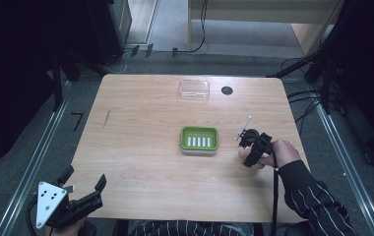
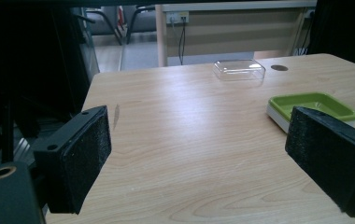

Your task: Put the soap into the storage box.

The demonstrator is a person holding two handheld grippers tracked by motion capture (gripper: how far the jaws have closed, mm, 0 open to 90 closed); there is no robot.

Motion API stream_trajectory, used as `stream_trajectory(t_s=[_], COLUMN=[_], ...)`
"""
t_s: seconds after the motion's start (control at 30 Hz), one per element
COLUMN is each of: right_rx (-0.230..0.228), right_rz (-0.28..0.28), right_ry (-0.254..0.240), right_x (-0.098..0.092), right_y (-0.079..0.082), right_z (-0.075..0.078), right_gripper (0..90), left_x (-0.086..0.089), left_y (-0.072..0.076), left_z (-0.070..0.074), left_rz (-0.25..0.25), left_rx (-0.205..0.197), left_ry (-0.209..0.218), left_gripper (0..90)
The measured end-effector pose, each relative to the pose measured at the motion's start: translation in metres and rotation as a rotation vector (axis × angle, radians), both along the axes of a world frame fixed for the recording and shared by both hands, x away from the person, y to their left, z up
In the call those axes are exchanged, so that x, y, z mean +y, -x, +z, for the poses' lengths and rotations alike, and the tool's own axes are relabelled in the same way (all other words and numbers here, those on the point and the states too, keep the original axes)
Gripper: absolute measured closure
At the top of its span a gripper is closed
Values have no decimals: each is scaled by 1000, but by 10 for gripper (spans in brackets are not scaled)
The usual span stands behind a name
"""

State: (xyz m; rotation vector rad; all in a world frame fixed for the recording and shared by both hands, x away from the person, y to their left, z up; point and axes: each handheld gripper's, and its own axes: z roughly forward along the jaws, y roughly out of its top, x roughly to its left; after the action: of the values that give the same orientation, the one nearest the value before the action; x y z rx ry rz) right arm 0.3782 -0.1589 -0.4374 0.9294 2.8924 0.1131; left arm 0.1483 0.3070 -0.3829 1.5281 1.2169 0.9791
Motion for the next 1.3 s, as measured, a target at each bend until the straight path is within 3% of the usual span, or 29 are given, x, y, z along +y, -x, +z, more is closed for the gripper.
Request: stream_trajectory(t_s=[1.3], right_rx=[-40], right_rz=[157], right_ry=[11], right_x=[30], right_y=[-22], right_z=[20], right_gripper=[338], left_x=[2], left_y=[3], left_z=[0], left_rz=[12], left_rx=[0], left_ry=[1], left_gripper=[72])
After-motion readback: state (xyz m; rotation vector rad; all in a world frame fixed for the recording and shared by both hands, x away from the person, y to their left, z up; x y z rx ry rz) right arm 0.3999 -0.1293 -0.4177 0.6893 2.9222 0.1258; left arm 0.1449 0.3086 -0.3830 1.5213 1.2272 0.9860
